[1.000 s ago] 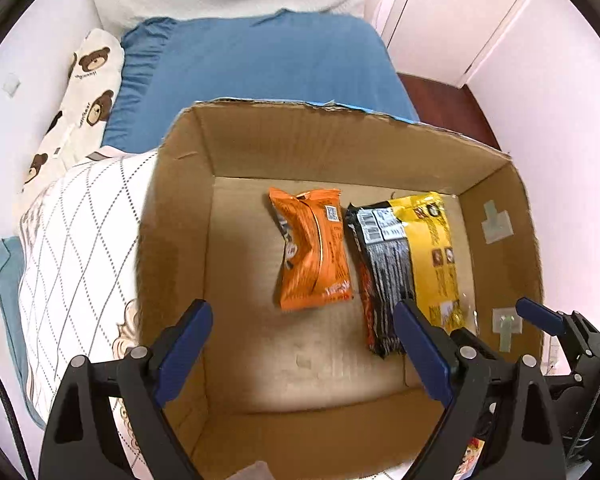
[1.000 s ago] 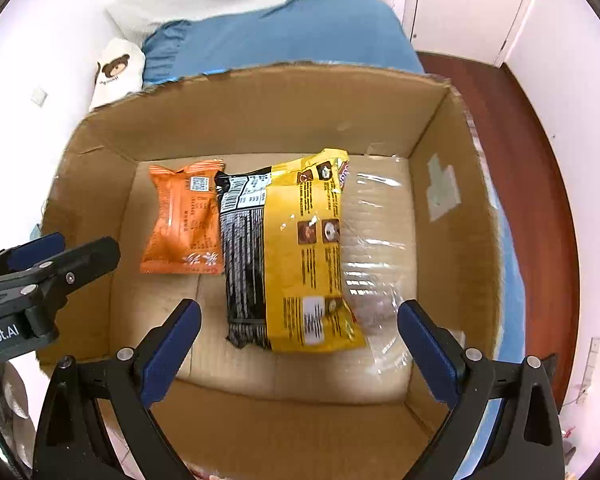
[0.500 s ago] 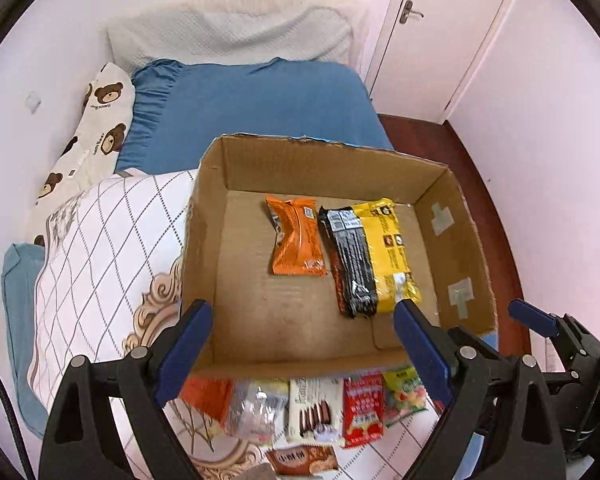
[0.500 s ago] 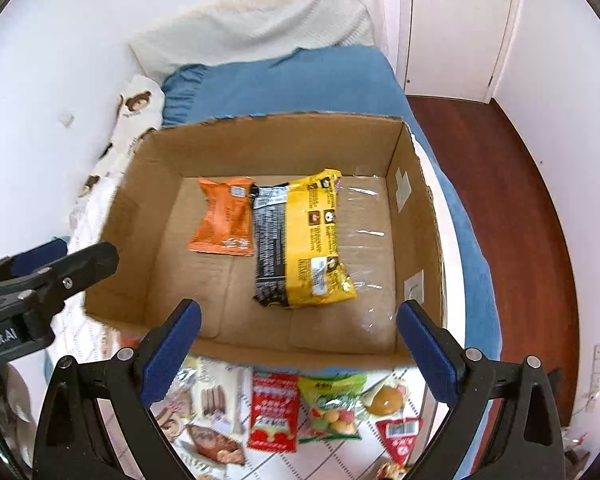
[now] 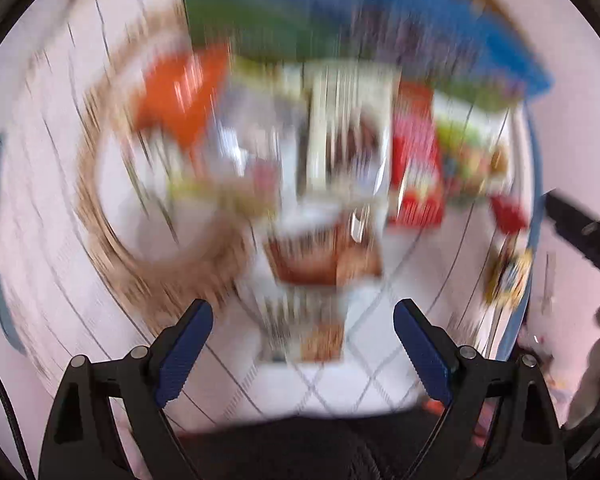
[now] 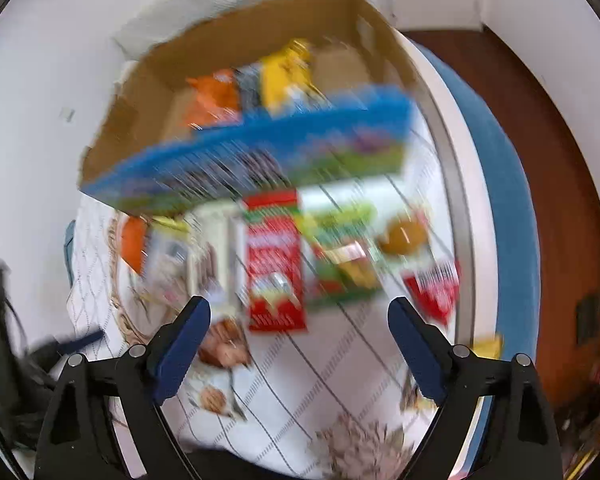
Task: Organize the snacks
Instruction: 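Grasp the nitz cookie packet with the left tool while the right tool grasps the yellow panda chip bag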
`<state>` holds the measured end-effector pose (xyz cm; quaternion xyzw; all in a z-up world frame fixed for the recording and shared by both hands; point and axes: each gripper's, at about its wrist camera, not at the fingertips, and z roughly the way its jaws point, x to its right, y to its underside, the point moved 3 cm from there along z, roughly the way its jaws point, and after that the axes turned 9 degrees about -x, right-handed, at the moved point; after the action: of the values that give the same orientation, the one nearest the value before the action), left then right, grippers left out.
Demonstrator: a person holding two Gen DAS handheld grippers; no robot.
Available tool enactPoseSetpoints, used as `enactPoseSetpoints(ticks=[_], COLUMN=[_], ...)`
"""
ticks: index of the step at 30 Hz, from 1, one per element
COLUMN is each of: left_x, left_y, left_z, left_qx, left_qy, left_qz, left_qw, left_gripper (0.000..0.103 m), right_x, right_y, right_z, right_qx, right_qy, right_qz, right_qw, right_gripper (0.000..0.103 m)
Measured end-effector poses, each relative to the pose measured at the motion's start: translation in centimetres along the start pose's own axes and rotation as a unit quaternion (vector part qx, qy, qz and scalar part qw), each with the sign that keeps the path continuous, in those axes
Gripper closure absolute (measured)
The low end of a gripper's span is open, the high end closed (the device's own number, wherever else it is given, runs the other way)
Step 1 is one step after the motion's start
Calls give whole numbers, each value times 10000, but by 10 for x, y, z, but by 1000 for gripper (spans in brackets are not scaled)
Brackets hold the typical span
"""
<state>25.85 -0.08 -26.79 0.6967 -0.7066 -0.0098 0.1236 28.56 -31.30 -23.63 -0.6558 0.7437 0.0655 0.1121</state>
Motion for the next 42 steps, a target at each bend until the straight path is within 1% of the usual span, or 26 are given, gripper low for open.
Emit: enactPoseSetpoints(ticks=[3, 4, 7, 10, 12, 14, 15, 16, 17, 18, 20, 22, 24, 25, 26, 27, 28, 29, 31, 32, 33, 34, 37, 39, 41, 42], left_x=[4, 5, 10, 16, 21, 25, 27, 28, 26, 25, 21, 18, 10, 9, 8, 9, 9, 10, 8, 8, 0, -11, -16, -19, -21, -22], left_y=[8, 8, 7, 6, 6, 6, 7, 8, 10, 11, 14, 17, 21, 22, 24, 25, 27, 28, 30, 31, 29, 25, 26, 23, 24, 24], left_z=[33, 39, 56, 65, 70, 75, 78, 80, 83, 84, 85, 86, 88, 91, 92, 94, 95, 95, 95, 96, 95, 89, 92, 92, 94, 94], left_qx=[-260, -291, -397, -460, -450, -477, -482, -476, -460, -461, -457, -448, -503, -541, -557, -571, -571, -566, -563, -568, -579, -598, -626, -626, -636, -637], left_qy=[18, 35, 110, 121, 41, 15, 8, 7, 23, 35, 50, 66, 148, 194, 207, 216, 220, 228, 285, 326, 357, 389, 455, 472, 478, 492], left_qz=[-15, -17, -57, -34, 30, 26, 15, 2, -17, -37, -79, -119, -195, -237, -253, -262, -260, -260, -310, -347, -366, -384, -421, -419, -401, -401], left_qw=[9997, 9996, 9991, 9989, 9990, 9989, 9988, 9989, 9989, 9989, 9989, 9989, 9984, 9981, 9979, 9978, 9978, 9978, 9975, 9973, 9970, 9967, 9961, 9960, 9960, 9960], left_gripper=[10, 10, 10, 10, 10, 10, 10, 12, 15, 22, 27, 32, 32, 32, 32, 32, 32, 32, 32, 32, 32, 32, 32, 32, 32, 32], right_x=[38, 58, 97, 119, 124, 130, 131, 132, 132, 130, 118, 101, 67, 38, 21, 6, 2, 4, 14, 27, 37, 50, 67, 74, 71, 70], right_y=[19, 26, 39, 45, 46, 46, 47, 48, 49, 51, 55, 57, 61, 65, 70, 76, 81, 82, 82, 82, 82, 85, 94, 98, 102, 98], right_z=[7, 10, 26, 46, 58, 75, 80, 84, 86, 87, 85, 83, 80, 82, 86, 91, 90, 83, 71, 59, 53, 43, 32, 36, 49, 54], right_qx=[-45, -114, -294, -436, -496, -696, -702, -685, -691, -678, -611, -618, -570, -596, -699, -892, -917, -859, -858, -804, -772, -740, -716, -801, -974, -1039], right_qy=[134, 168, 308, 407, 409, 672, 651, 572, 632, 716, 702, 581, 655, 838, 975, 1230, 1354, 1276, 882, 527, 338, -36, -600, -994, -1141, -1229], right_qz=[481, 755, 1119, 1187, 1131, 1107, 1137, 1172, 1183, 1153, 998, 774, 13, -810, -1342, -1830, -1950, -1868, -1456, -903, -608, -83, 630, 1181, 1597, 1745], right_qw=[9987, 9969, 9928, 9911, 9915, 9891, 9889, 9891, 9886, 9884, 9906, 9934, 9962, 9914, 9837, 9713, 9671, 9703, 9817, 9913, 9946, 9972, 9936, 9848, 9757, 9714], right_gripper=[10, 10, 10, 10, 10, 10, 10, 16, 31, 35, 42, 43, 43, 43, 38, 32, 16, 14, 14, 14, 14, 14, 14, 14, 14, 14])
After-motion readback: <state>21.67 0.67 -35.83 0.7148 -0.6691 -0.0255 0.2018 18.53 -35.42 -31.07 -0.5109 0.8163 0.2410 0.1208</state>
